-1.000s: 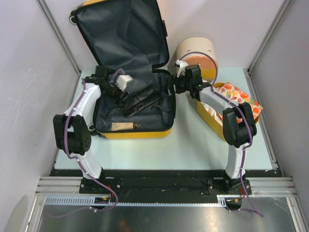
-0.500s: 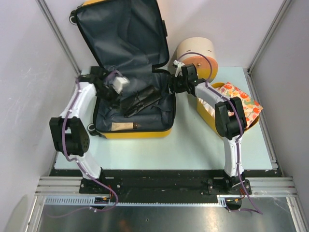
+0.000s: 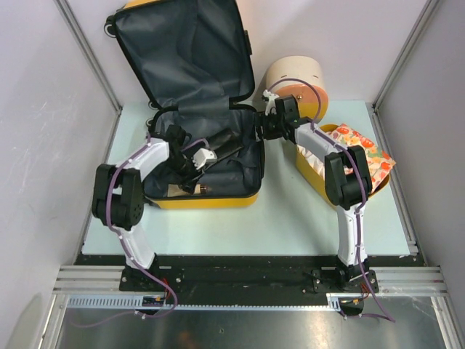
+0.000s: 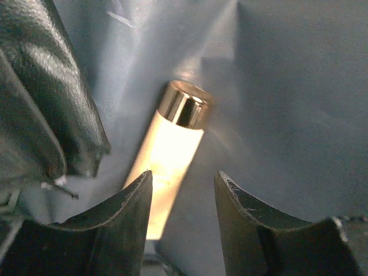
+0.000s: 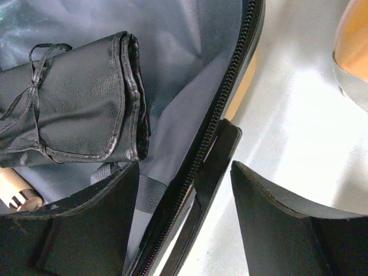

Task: Open, take out, and arrange the luggage

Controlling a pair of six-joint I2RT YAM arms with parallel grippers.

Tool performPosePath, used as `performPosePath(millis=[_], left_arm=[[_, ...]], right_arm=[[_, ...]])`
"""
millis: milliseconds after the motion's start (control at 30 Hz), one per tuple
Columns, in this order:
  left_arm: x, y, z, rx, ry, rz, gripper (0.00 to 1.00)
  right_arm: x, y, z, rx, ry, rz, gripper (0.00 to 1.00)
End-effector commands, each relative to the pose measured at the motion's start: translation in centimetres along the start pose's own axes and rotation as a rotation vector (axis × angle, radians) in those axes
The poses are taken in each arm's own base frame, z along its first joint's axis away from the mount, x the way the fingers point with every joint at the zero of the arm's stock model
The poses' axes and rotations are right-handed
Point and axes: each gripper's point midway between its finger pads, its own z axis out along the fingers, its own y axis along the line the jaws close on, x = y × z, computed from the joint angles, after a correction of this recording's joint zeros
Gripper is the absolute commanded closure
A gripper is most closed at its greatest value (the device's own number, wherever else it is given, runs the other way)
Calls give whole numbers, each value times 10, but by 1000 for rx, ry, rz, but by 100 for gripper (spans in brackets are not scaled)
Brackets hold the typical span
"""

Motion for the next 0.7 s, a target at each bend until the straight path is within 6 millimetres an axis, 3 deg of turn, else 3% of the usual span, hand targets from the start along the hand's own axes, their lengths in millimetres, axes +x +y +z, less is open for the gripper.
performPosePath(millis=[0, 167, 267, 300, 400, 500, 633, 667], left_arm=[[1, 30, 28, -70, 21, 74, 48], [10, 46, 51, -121, 64, 82, 51], [9, 46, 57, -119, 73, 96, 60], [7, 46, 56, -119, 66, 101, 68], [-11, 42, 39, -137, -1, 109, 87], [-31, 29, 12, -147, -79, 103, 100], [-56, 12, -23, -160, -185, 110, 100], [-61, 8, -31, -170, -210, 105, 100]], right_arm=[[-23, 0, -11, -23, -41, 9, 31], [-29, -1, -16, -30, -53, 11, 30], [-35, 1, -22, -49, -69, 5, 30], [-38, 3, -25, -58, -77, 0, 29], [-50, 5, -36, -83, -104, -6, 23], [-72, 2, -58, -95, -166, -23, 20], [-103, -19, -103, -77, -251, -15, 18], [-106, -35, -113, -52, -266, -3, 17]])
